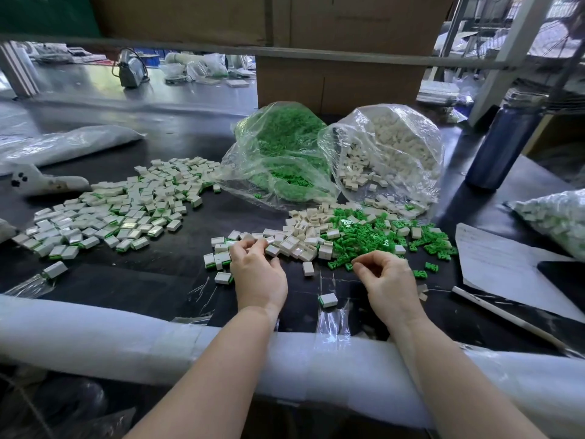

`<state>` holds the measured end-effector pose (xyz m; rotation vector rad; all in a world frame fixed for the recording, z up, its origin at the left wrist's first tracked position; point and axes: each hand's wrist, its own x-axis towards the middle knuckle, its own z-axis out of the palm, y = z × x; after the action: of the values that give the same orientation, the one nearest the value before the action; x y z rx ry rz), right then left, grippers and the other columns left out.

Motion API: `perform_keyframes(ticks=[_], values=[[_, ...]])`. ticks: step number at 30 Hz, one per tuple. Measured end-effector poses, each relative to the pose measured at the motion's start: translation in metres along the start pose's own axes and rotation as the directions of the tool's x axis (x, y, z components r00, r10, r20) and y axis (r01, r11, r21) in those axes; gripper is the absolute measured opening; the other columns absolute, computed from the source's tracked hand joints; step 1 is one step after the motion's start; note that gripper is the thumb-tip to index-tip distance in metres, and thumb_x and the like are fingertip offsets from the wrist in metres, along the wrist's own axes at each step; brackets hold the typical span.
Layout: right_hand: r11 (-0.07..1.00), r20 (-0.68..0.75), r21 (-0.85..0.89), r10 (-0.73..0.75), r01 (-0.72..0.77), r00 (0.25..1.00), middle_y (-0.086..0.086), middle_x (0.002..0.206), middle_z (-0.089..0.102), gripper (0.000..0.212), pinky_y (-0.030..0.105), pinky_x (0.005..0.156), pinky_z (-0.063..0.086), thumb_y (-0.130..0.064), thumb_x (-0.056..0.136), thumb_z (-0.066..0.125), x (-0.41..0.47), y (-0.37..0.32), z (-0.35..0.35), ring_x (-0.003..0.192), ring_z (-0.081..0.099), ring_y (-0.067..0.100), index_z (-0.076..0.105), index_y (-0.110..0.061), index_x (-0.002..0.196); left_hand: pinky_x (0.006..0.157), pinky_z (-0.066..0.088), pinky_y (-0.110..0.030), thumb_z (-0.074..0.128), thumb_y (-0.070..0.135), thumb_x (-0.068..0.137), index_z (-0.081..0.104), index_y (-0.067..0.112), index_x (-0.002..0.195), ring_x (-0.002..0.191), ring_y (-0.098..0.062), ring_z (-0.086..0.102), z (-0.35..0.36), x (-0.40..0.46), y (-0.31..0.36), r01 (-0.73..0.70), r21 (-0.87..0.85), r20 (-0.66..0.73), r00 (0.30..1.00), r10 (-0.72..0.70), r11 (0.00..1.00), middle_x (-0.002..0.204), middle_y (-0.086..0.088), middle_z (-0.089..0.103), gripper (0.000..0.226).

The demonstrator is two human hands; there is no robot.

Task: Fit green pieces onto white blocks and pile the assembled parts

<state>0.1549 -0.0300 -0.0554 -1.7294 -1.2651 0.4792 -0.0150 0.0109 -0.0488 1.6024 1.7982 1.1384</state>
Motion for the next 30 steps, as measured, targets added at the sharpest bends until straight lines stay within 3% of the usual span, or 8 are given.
perform_keyframes(ticks=[4, 9, 14, 21, 23, 27, 30], values=[[0.992, 0.041, -0.118, -0.043, 0.047, 0.998, -0.008, 0.088, 0.058, 0.010, 0.029, 0.082, 0.048, -0.013, 0.088, 0.063, -0.002, 0.000, 0.001, 0.081, 0.055, 0.011, 0.068, -0.020, 0.092, 0.108, 0.022, -0.029, 0.056, 0.013, 0.090, 0.049, 0.007, 0.131, 0.129, -0.028, 0.028, 0.001, -0.003, 0.002, -0.042, 0.164, 0.047, 0.998, 0.035, 0.986, 0.141, -0.010, 0.030, 0.043], [0.960, 0.126, -0.234, -0.124, 0.151, 0.984, -0.008, 0.101, 0.052, 0.024, 0.033, 0.087, 0.047, -0.018, 0.091, 0.058, -0.004, -0.003, 0.004, 0.096, 0.053, 0.014, 0.066, -0.024, 0.114, 0.096, 0.025, -0.027, 0.056, 0.022, 0.089, 0.061, 0.023, 0.118, 0.116, -0.019, 0.032, 0.005, -0.010, 0.003, -0.249, 0.255, 0.114, 0.967, 0.227, 0.934, 0.119, 0.001, 0.043, 0.029], [0.888, 0.205, -0.397, -0.163, 0.234, 0.965, -0.002, 0.112, 0.047, 0.031, 0.026, 0.090, 0.038, -0.023, 0.095, 0.052, -0.004, -0.005, 0.009, 0.111, 0.042, 0.016, 0.060, -0.028, 0.125, 0.095, 0.027, -0.030, 0.049, 0.036, 0.094, 0.057, 0.034, 0.123, 0.114, -0.017, 0.032, 0.012, -0.011, 0.002, -0.341, 0.330, 0.287, 0.925, 0.250, 0.880, 0.118, 0.005, 0.043, 0.031], [0.890, 0.166, -0.395, -0.175, 0.228, 0.970, -0.005, 0.098, 0.047, 0.013, 0.027, 0.078, 0.043, -0.022, 0.090, 0.060, -0.006, -0.006, 0.008, 0.100, 0.049, 0.017, 0.067, -0.015, 0.098, 0.090, 0.024, -0.026, 0.058, 0.033, 0.089, 0.061, 0.031, 0.111, 0.114, -0.015, 0.034, 0.010, -0.011, 0.003, -0.353, 0.249, 0.314, 0.911, 0.269, 0.902, 0.111, 0.007, 0.046, 0.022], [0.890, 0.157, -0.393, -0.182, 0.230, 0.971, -0.004, 0.100, 0.048, 0.014, 0.028, 0.078, 0.043, -0.022, 0.090, 0.060, -0.006, -0.007, 0.008, 0.100, 0.049, 0.017, 0.066, -0.016, 0.101, 0.091, 0.029, -0.027, 0.061, 0.028, 0.087, 0.061, 0.029, 0.106, 0.110, -0.015, 0.041, 0.009, -0.012, 0.004, -0.364, 0.209, 0.321, 0.902, 0.288, 0.907, 0.106, 0.007, 0.053, 0.018], [0.881, 0.181, -0.413, -0.170, 0.231, 0.969, -0.002, 0.110, 0.048, 0.030, 0.030, 0.085, 0.043, -0.023, 0.094, 0.053, -0.006, -0.008, 0.009, 0.108, 0.047, 0.017, 0.060, -0.023, 0.124, 0.090, 0.043, -0.037, 0.065, 0.015, 0.083, 0.060, 0.025, 0.095, 0.093, -0.017, 0.056, 0.005, -0.014, 0.008, -0.364, 0.108, 0.346, 0.886, 0.308, 0.925, 0.084, 0.012, 0.056, 0.016], [0.872, 0.179, -0.429, -0.173, 0.235, 0.968, -0.001, 0.109, 0.049, 0.029, 0.031, 0.086, 0.043, -0.023, 0.094, 0.054, -0.006, -0.008, 0.009, 0.108, 0.046, 0.017, 0.062, -0.023, 0.122, 0.086, 0.046, -0.032, 0.067, 0.013, 0.082, 0.060, 0.024, 0.093, 0.084, -0.014, 0.057, 0.005, -0.014, 0.008, -0.351, 0.044, 0.349, 0.883, 0.315, 0.935, 0.077, 0.013, 0.056, 0.017]])
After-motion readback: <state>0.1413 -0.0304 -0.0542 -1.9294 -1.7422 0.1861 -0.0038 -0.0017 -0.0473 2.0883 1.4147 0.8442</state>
